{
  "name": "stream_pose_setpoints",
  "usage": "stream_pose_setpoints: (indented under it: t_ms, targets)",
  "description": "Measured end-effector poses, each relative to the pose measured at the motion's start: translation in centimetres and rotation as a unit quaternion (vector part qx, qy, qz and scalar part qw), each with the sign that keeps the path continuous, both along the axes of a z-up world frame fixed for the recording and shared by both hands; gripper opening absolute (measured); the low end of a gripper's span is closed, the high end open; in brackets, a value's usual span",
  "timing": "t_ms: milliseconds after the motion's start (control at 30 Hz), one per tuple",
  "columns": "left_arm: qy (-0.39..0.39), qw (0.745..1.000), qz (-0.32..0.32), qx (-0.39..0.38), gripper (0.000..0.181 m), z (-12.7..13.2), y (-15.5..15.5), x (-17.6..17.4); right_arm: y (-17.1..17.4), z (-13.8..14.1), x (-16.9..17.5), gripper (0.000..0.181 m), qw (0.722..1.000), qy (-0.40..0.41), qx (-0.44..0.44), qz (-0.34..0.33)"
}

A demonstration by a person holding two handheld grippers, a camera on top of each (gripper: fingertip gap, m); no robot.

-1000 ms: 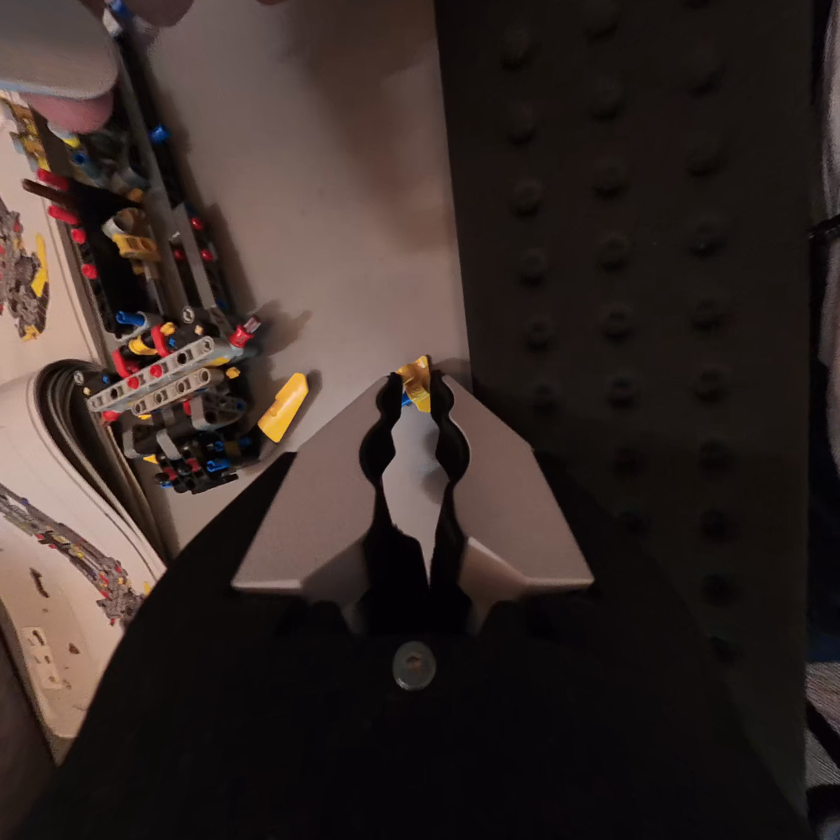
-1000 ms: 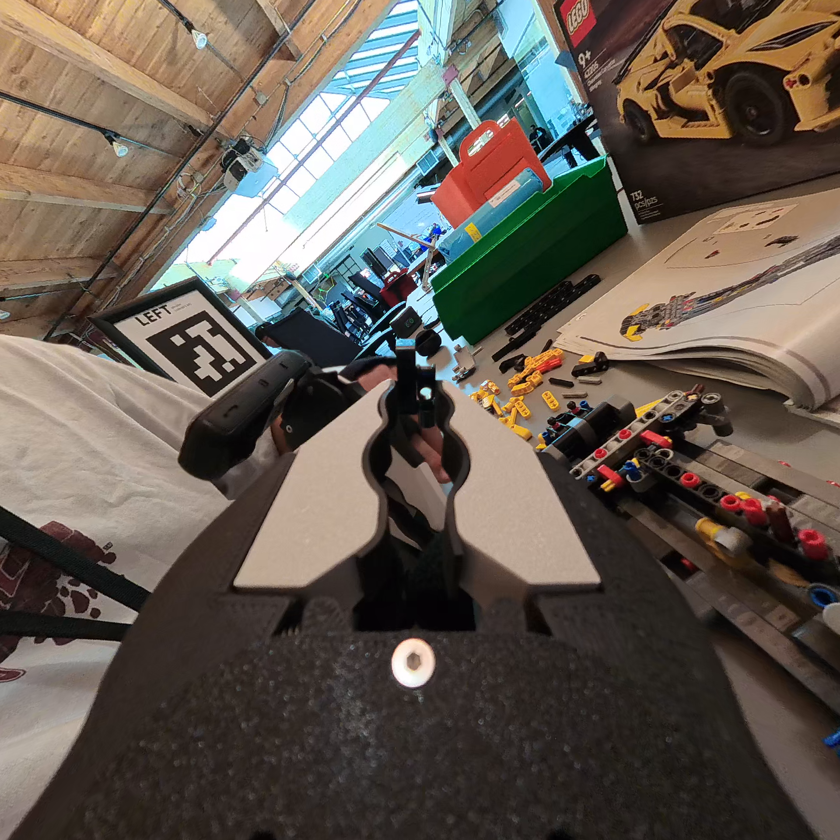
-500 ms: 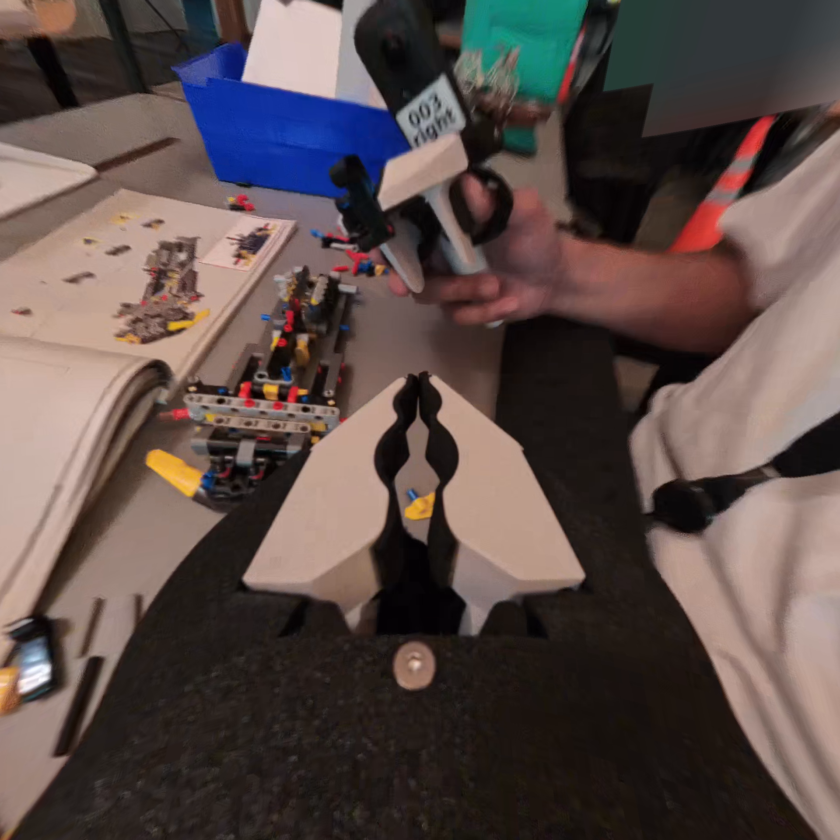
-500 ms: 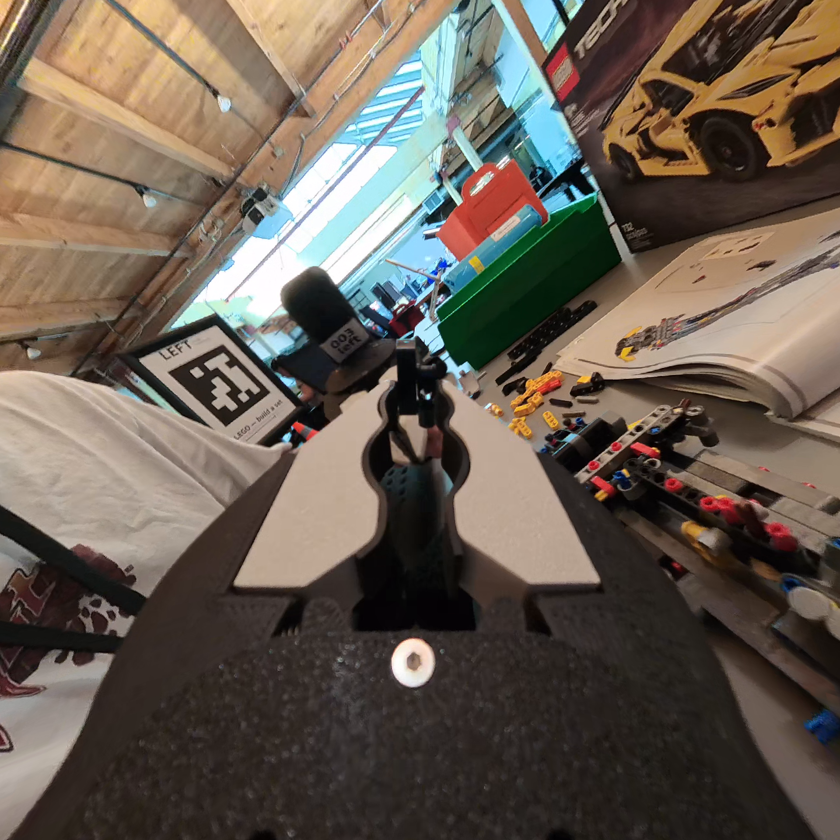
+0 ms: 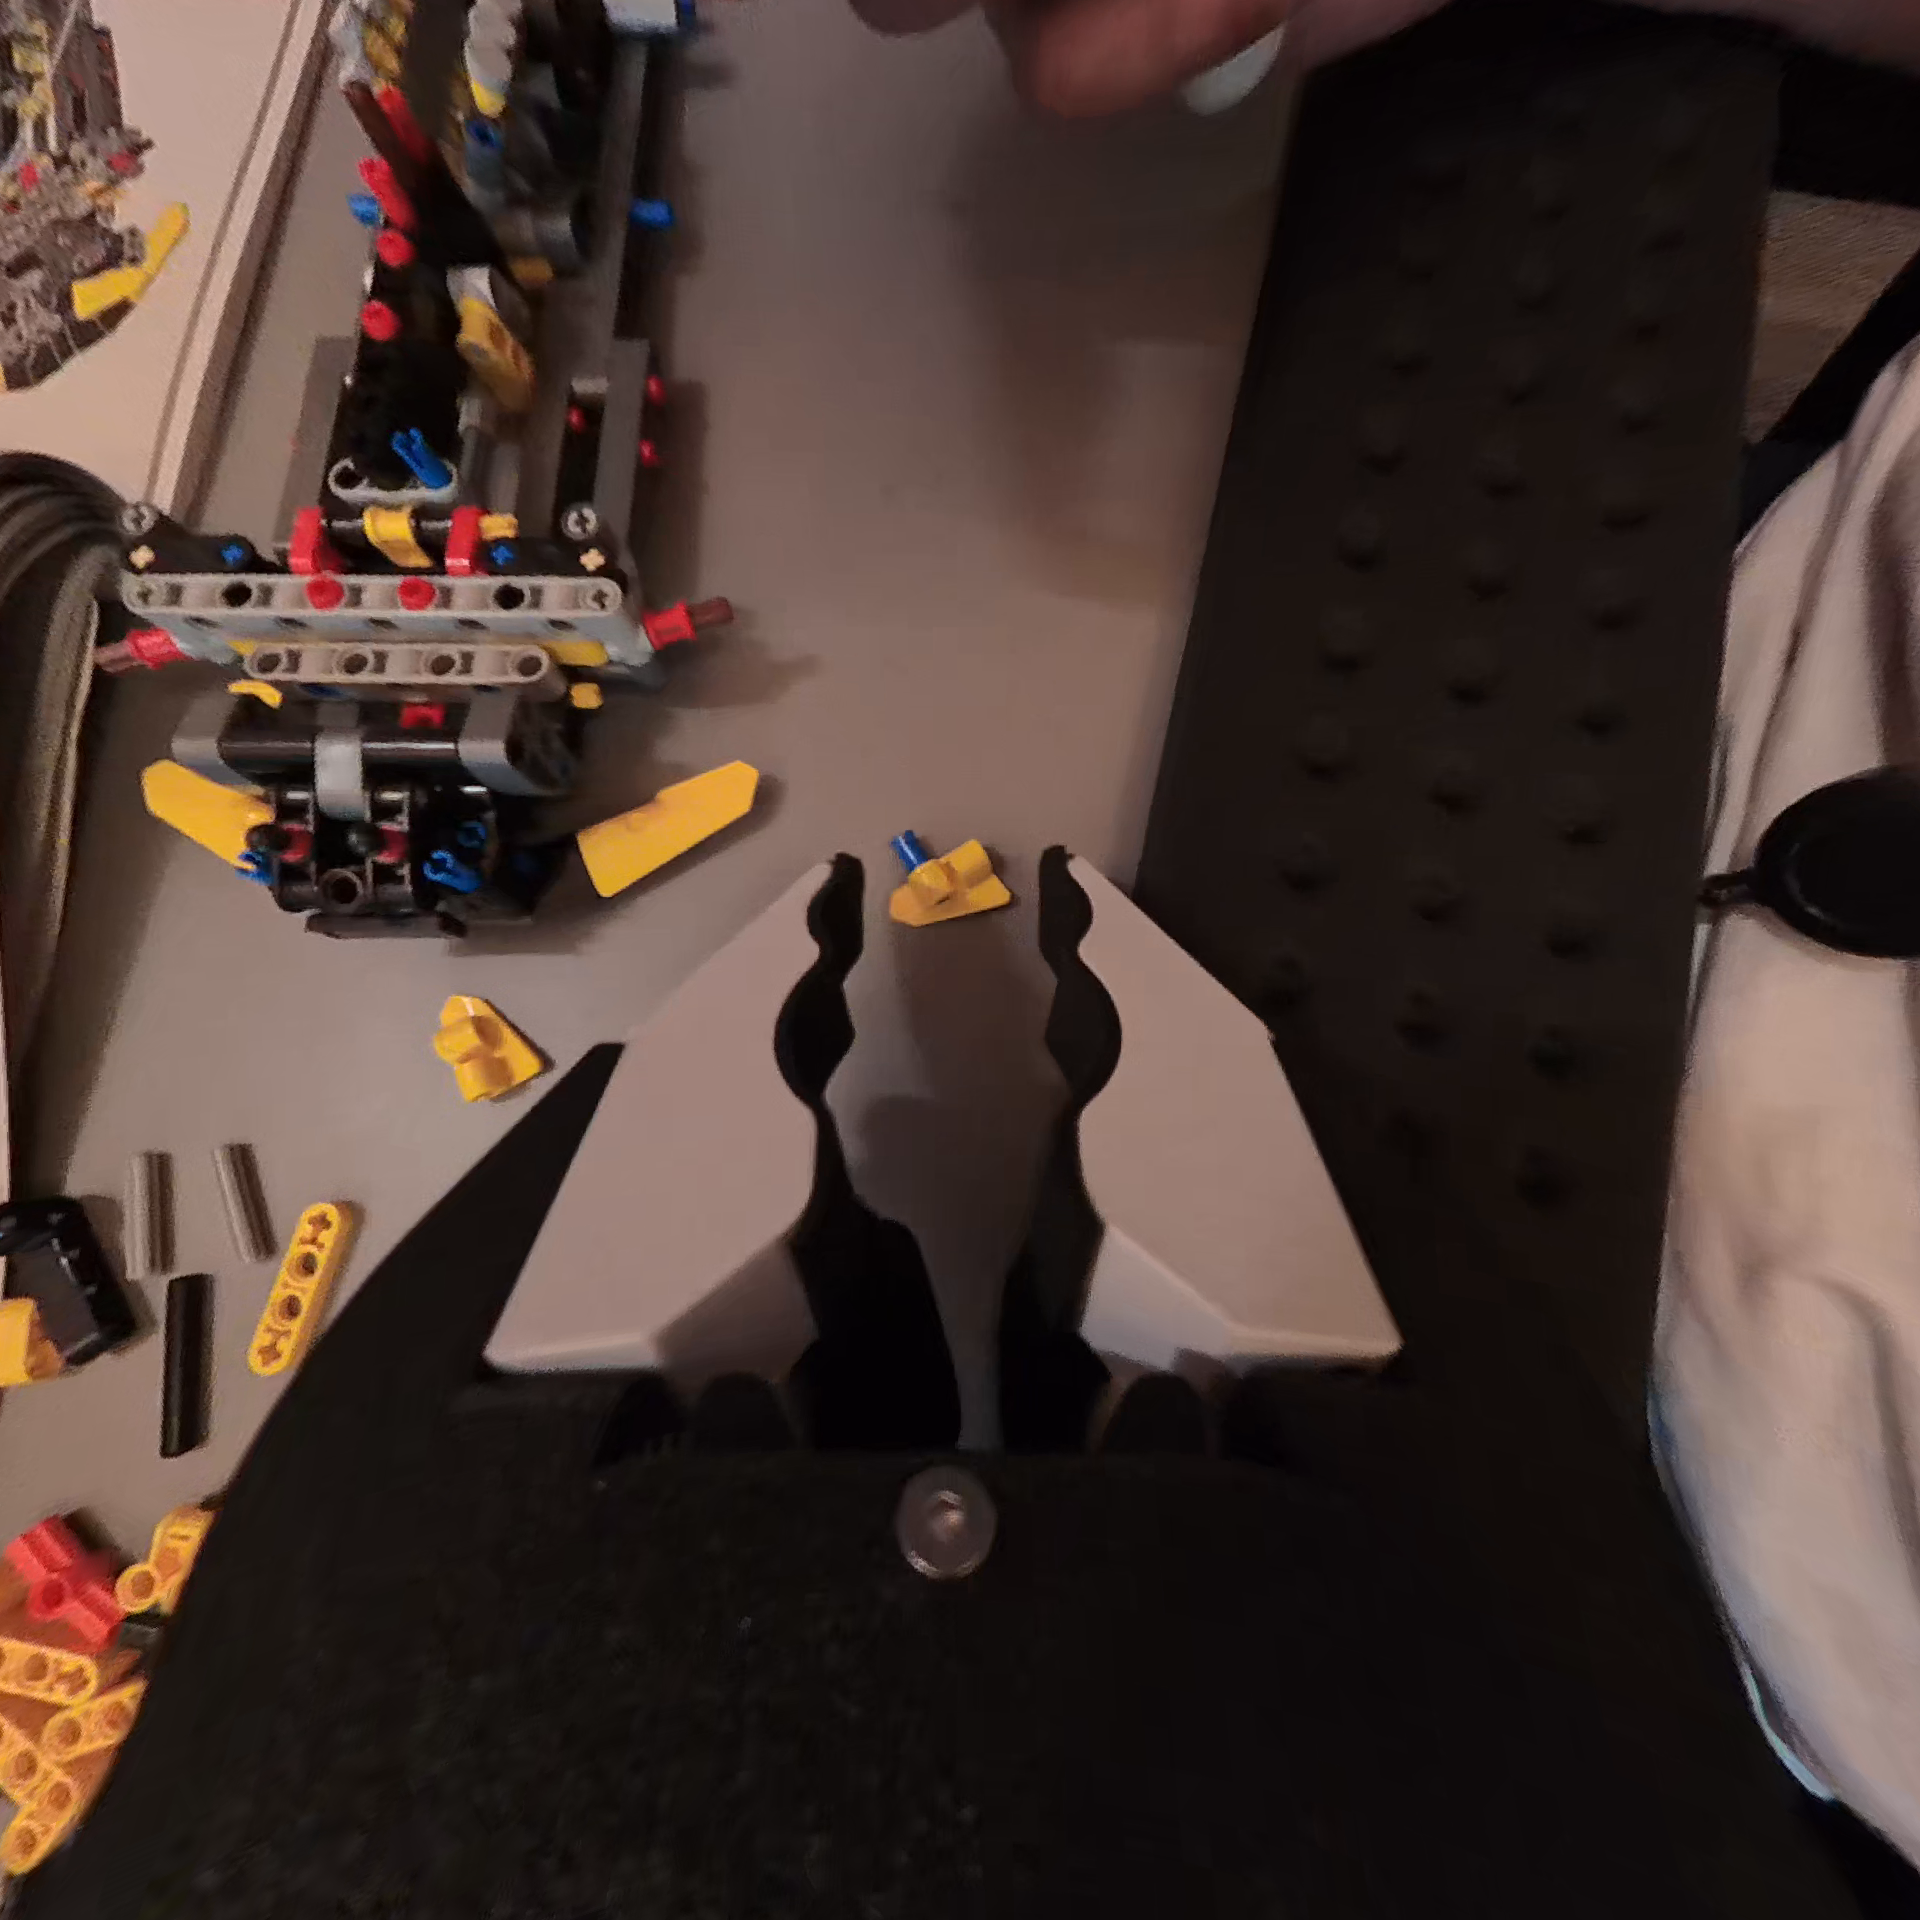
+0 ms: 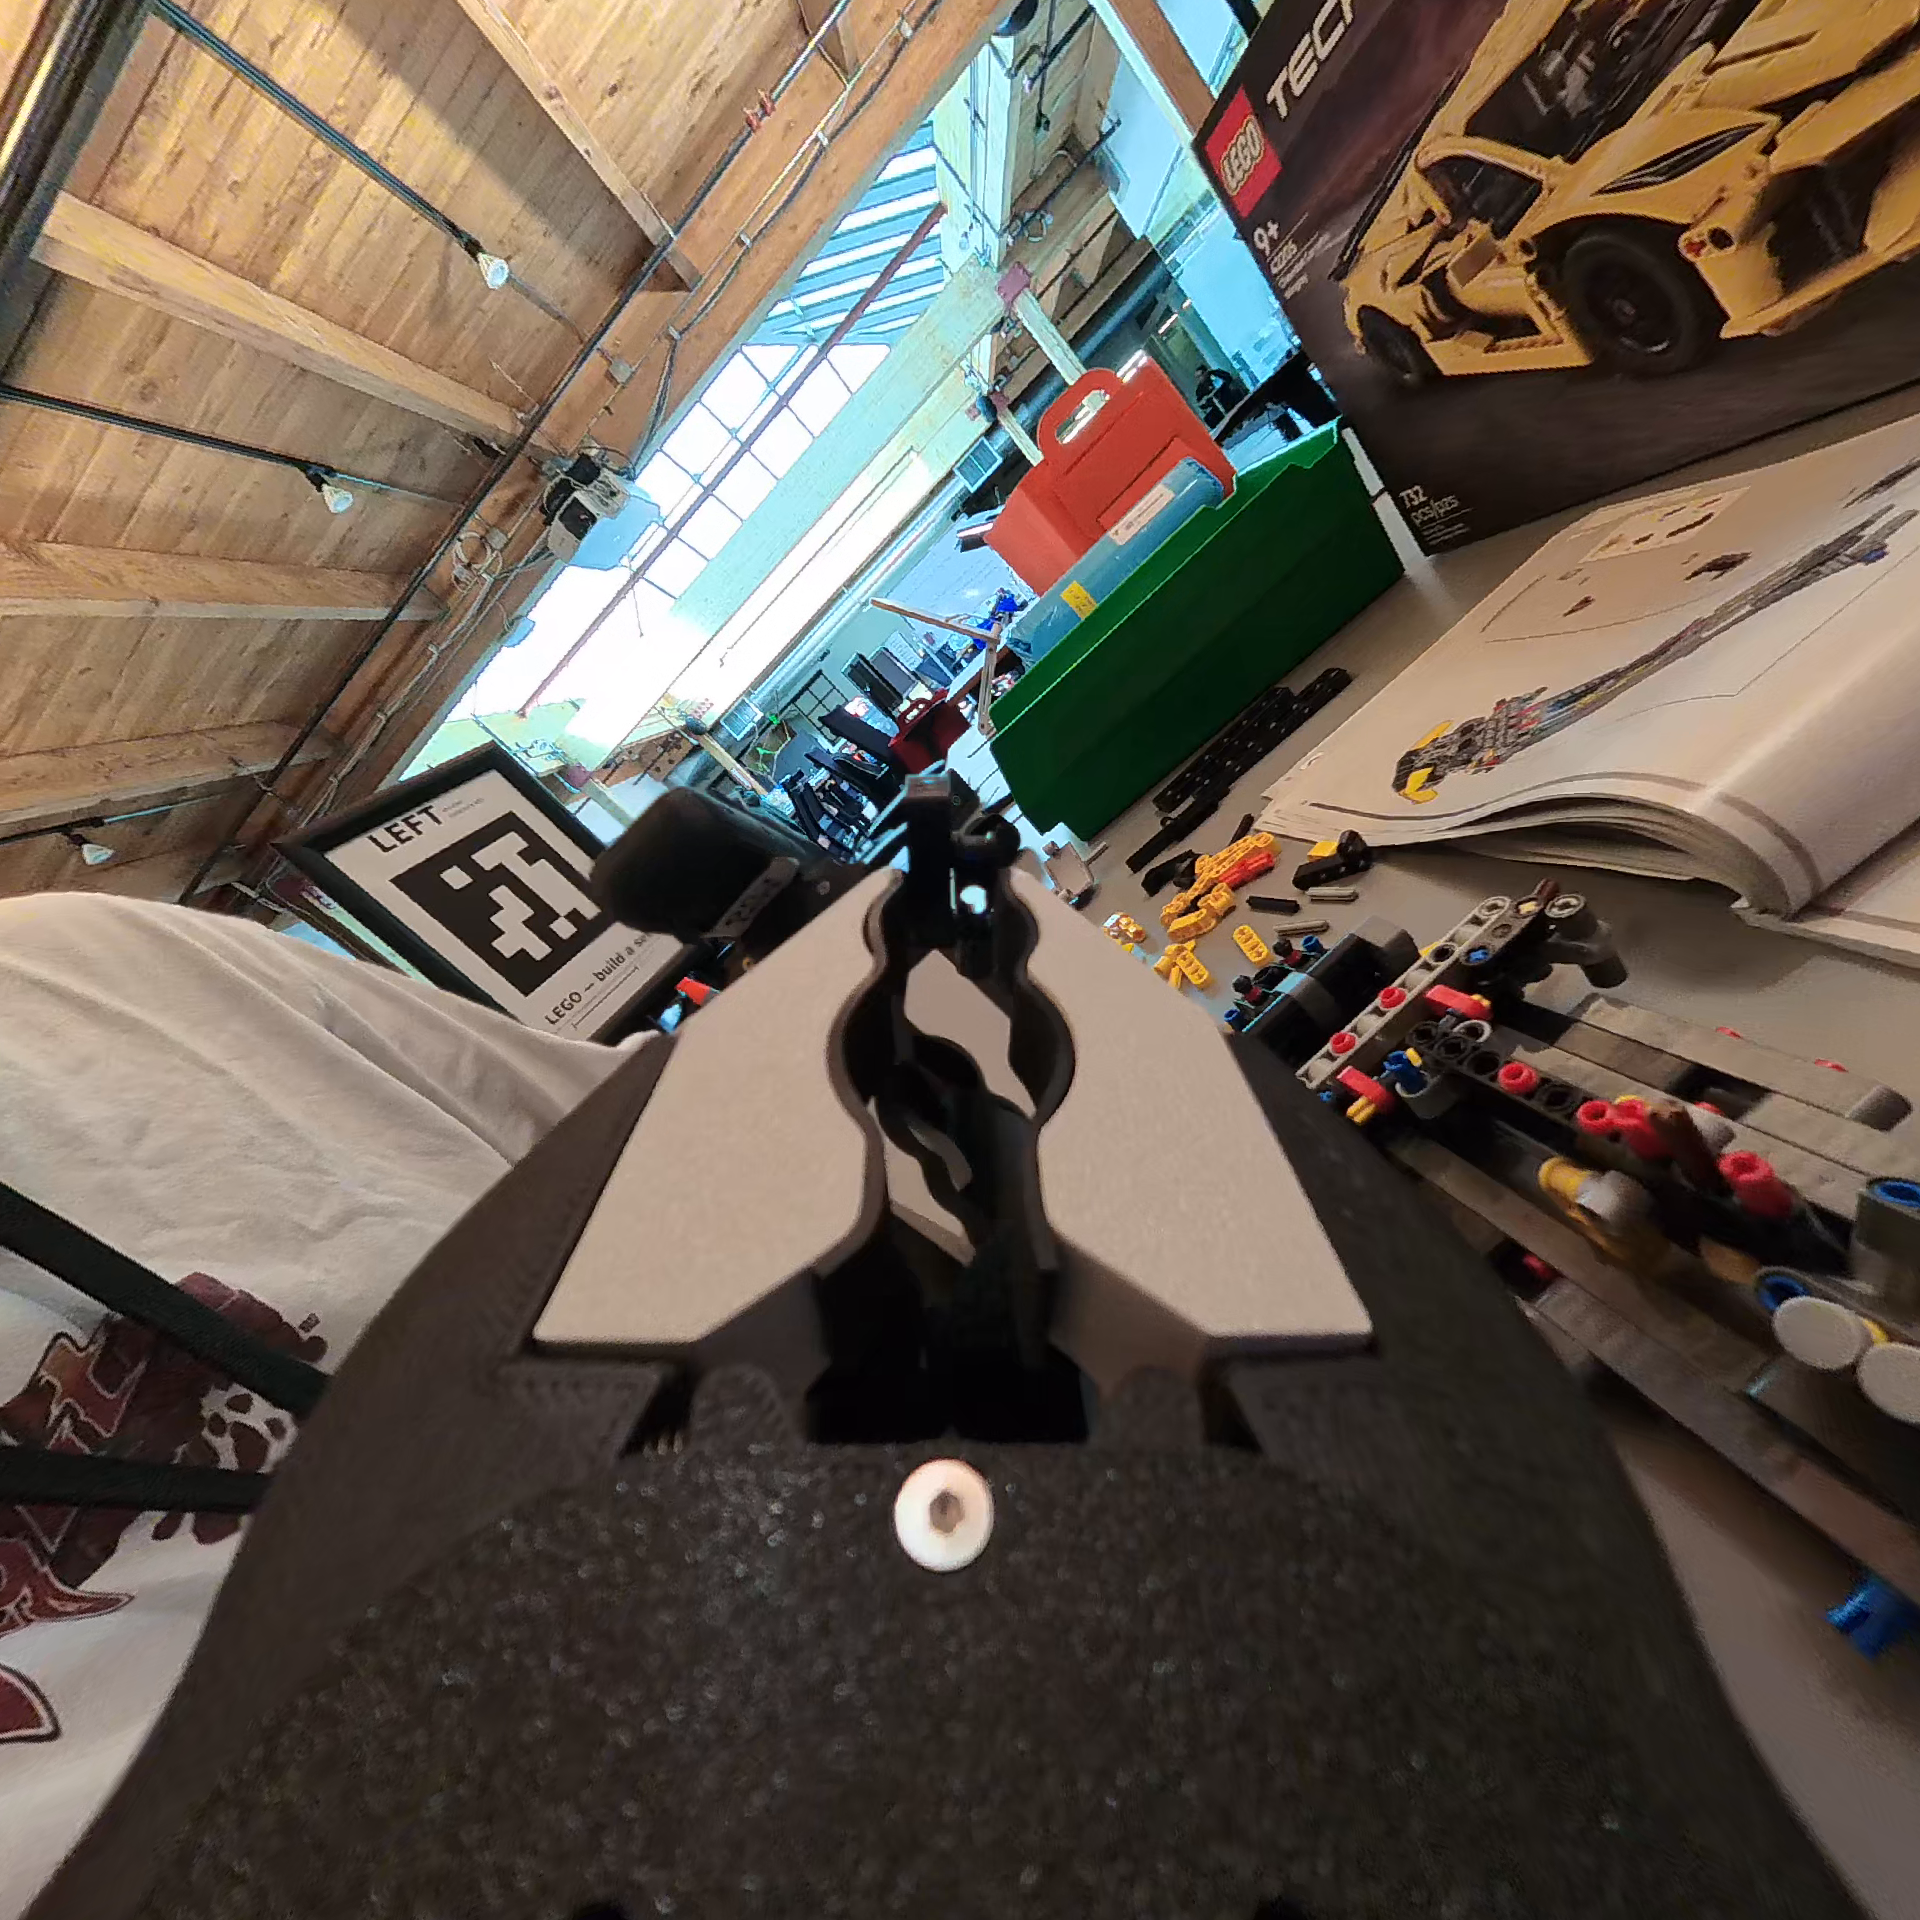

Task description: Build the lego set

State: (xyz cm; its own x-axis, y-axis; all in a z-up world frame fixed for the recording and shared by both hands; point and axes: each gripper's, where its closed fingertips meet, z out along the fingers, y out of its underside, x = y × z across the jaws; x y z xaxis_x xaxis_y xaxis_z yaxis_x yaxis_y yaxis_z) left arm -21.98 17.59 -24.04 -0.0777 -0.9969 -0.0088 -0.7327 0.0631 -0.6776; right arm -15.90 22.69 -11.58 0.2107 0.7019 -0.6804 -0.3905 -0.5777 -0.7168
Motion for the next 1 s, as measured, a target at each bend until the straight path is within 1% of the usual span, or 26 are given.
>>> stream_pose_setpoints:
  t_ms: [67, 133, 167, 233, 300, 433, 500, 533, 567, 600, 633, 667, 733, 800, 833, 867, 967, 1000]
  targets:
    - [0.011, 1.0, 0.009, 0.009, 0.038, -0.5, 0.1, -0.1, -0.1, 0.0, -0.1, 0.014, 1.0, 0.003, -0.003, 0.005]
    - [0.017, 0.999, 0.005, 0.029, 0.034, -0.8, 0.2, -0.2, -0.2, -0.1, -0.3, 0.014, 1.0, -0.002, -0.002, 0.008]
    - [0.023, 0.999, 0.0, 0.034, 0.029, -1.0, 0.1, -0.3, -0.2, -0.1, -0.4, 0.014, 1.0, -0.004, 0.0, 0.009]
    - [0.021, 0.999, -0.01, 0.034, 0.026, -1.2, -0.1, -0.1, -0.2, -0.1, -0.4, 0.014, 1.0, -0.004, -0.001, 0.01]
    - [0.02, 0.999, -0.017, 0.034, 0.017, -1.2, -0.2, 0.0, -0.2, -0.1, -0.4, 0.014, 1.0, -0.002, -0.002, 0.01]
    - [0.012, 0.998, -0.026, 0.058, 0.015, -1.1, -0.1, 0.3, -0.2, -0.2, -0.3, 0.014, 1.0, -0.006, -0.001, 0.007]
    - [-0.004, 0.999, -0.024, 0.044, 0.015, -0.7, -0.1, 0.5, -0.1, -0.2, -0.3, 0.014, 1.0, -0.009, -0.001, 0.006]
    - [-0.021, 0.999, -0.015, 0.029, 0.015, -0.1, 0.0, 0.7, -0.1, -0.3, -0.3, 0.014, 1.0, -0.015, 0.0, 0.004]
    - [-0.047, 0.999, -0.006, 0.003, 0.015, 0.8, 0.1, 0.9, -0.1, -0.5, -0.4, 0.014, 1.0, -0.025, 0.003, 0.002]
    - [-0.083, 0.996, 0.002, -0.039, 0.015, 2.2, 0.0, 1.2, -0.2, -0.7, -0.5, 0.014, 0.999, -0.038, 0.009, 0.0]
    - [-0.125, 0.987, 0.01, -0.096, 0.015, 3.9, -0.1, 1.4, -0.4, -0.7, -0.6, 0.014, 0.999, -0.048, 0.016, 0.003]
    - [-0.167, 0.972, 0.015, -0.165, 0.015, 5.8, -0.3, 1.6, -0.9, -0.4, -0.9, 0.014, 0.998, -0.05, 0.028, 0.019]
    - [-0.23, 0.925, 0.003, -0.302, 0.014, 9.0, -0.8, 1.5, -2.4, 0.2, -2.1, 0.014, 0.996, -0.045, 0.045, 0.067]
    - [-0.27, 0.868, -0.016, -0.416, 0.015, 11.2, -1.0, 1.2, -4.0, 0.2, -3.4, 0.014, 0.99, -0.035, 0.035, 0.13]
    - [-0.279, 0.84, -0.023, -0.464, 0.015, 11.8, -1.1, 1.2, -4.6, 0.1, -4.0, 0.014, 0.987, -0.036, 0.029, 0.153]
    - [-0.284, 0.818, -0.024, -0.5, 0.015, 12.1, -1.0, 1.3, -4.6, 0.0, -4.3, 0.014, 0.986, -0.038, 0.03, 0.157]
    - [-0.295, 0.767, -0.032, -0.569, 0.015, 12.6, -1.0, 1.4, -4.7, 0.5, -4.4, 0.014, 0.985, -0.032, 0.048, 0.162]
    - [-0.299, 0.755, -0.034, -0.583, 0.015, 12.8, -0.9, 1.4, -4.6, 0.5, -4.3, 0.014, 0.985, -0.029, 0.049, 0.161]
